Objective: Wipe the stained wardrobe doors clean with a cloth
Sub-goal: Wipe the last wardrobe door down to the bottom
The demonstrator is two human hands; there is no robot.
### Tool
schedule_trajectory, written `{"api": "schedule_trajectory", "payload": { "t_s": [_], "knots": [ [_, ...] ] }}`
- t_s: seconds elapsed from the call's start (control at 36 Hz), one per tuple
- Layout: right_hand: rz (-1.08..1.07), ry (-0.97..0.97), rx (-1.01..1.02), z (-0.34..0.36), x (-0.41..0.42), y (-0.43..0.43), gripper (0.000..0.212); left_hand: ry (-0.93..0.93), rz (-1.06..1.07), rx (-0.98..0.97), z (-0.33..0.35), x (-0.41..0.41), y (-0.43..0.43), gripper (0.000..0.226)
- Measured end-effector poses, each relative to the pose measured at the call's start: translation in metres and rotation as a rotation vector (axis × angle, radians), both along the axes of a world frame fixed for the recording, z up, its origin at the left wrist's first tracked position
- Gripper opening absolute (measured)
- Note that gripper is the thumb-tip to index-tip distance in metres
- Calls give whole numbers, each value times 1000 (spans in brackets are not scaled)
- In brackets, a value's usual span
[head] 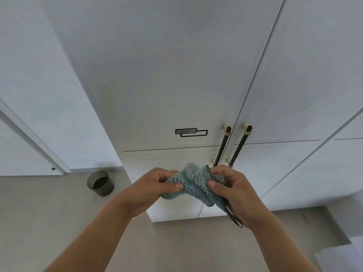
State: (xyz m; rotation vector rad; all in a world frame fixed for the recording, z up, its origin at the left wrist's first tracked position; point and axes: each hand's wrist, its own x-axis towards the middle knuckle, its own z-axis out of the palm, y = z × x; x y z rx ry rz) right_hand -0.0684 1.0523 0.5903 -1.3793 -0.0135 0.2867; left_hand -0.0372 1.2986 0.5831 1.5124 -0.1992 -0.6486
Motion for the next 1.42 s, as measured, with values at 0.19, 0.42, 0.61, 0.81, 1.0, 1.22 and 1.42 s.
{"api": "schedule_trajectory", "payload": {
  "t_s": [0.19, 0.42, 0.61, 0.81, 1.0, 1.22, 1.42],
  "knots": [
    [-133, -220, -300, 25, 3, 2, 19, 39, -17, -64, 7, -1, -12, 32],
    [-297, -175, -451, 60, 19, -18, 18, -141, -28, 369, 27, 13, 0, 15],
    [-238, -751, -1028, 50, 1, 27, 17, 412, 301, -120, 25, -2, -35, 27],
    [-148, -1105, -1236, -1, -39, 51, 15, 520, 289, -310, 30, -12, -40, 48],
    [30, -987, -1261, -4, -44, 42, 36, 358, 201, -289, 28, -20, -33, 38],
    [-22, -7, -123, 12, -28, 8, 62, 297, 274, -449, 34, -36, -35, 31],
    [-122, 249, 276, 17, -19, 8, 32, -274, 465, 272, 29, -38, -40, 31]
  ]
}}
